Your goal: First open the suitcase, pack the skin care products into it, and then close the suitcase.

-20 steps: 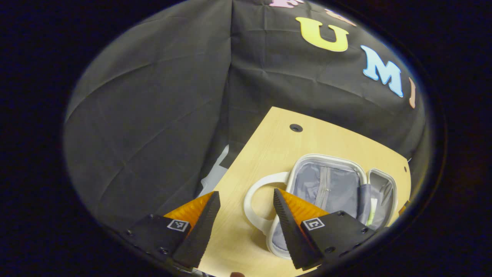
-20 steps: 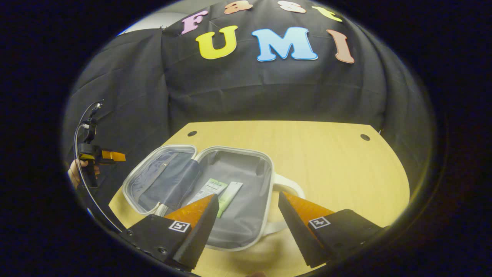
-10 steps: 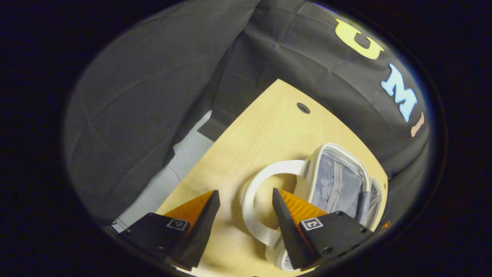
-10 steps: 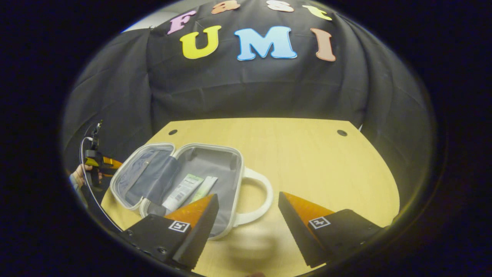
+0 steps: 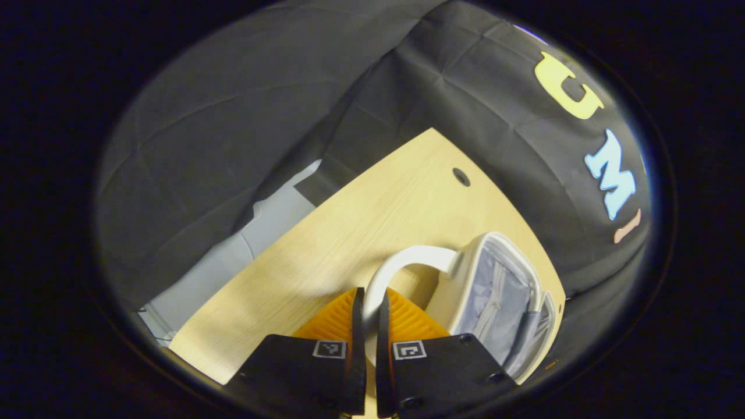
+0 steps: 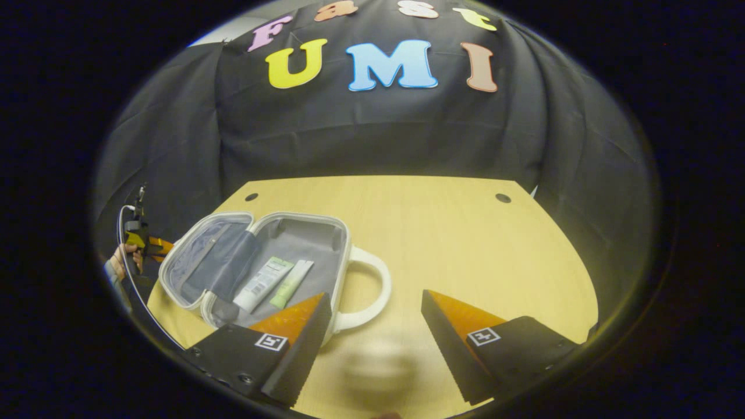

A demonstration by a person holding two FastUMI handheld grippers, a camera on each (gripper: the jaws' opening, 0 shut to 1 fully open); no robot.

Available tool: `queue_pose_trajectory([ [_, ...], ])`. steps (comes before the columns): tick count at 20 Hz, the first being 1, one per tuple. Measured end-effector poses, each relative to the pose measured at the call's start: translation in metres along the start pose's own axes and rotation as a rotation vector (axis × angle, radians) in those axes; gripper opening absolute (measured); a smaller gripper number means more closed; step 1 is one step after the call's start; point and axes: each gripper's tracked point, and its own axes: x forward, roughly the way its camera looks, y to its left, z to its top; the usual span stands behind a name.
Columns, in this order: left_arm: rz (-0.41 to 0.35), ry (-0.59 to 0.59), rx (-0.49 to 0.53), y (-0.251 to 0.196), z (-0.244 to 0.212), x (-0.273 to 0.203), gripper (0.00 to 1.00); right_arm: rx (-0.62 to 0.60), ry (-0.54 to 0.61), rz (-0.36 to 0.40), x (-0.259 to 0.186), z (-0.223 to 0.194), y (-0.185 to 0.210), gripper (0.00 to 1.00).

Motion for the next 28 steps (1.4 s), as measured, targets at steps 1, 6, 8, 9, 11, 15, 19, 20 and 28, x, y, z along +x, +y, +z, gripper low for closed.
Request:
queue_pose_trajectory([
  [1, -0.01, -0.02, 0.019, -0.012, 0.007, -0.015, 0.15, 0.009, -0.019, -0.007, -0.003, 0.006, -0.005, 0.96],
  [6, -0.15, -0.176, 0.068, -0.105, 0.057, -0.106, 0.14, 0.035, -0.109, -0.045, -0.01, 0.034, -0.033, 0.96],
  [8, -0.211, -0.204, 0.091, -0.151, 0.062, -0.143, 0.14, 0.061, -0.124, -0.038, -0.014, 0.043, -0.043, 0.96],
  [9, -0.235, -0.211, 0.112, -0.174, 0.06, -0.156, 0.14, 0.076, -0.135, -0.038, -0.017, 0.047, -0.048, 0.96],
  [11, -0.278, -0.233, 0.16, -0.223, 0.052, -0.179, 0.14, 0.092, -0.166, -0.045, -0.022, 0.057, -0.063, 0.96],
  [15, -0.443, -0.222, 0.233, -0.341, 0.006, -0.226, 0.14, 0.106, -0.205, -0.047, -0.034, 0.072, -0.09, 0.96],
  [19, -0.53, -0.147, 0.312, -0.424, -0.069, -0.236, 0.14, 0.119, -0.242, -0.062, -0.042, 0.082, -0.123, 0.95],
  [20, -0.545, -0.132, 0.327, -0.442, -0.093, -0.236, 0.14, 0.124, -0.251, -0.059, -0.046, 0.083, -0.132, 0.95],
  [28, -0.482, -0.001, 0.482, -0.522, -0.299, -0.147, 0.14, 0.057, -0.321, -0.056, -0.07, 0.084, -0.193, 0.95],
])
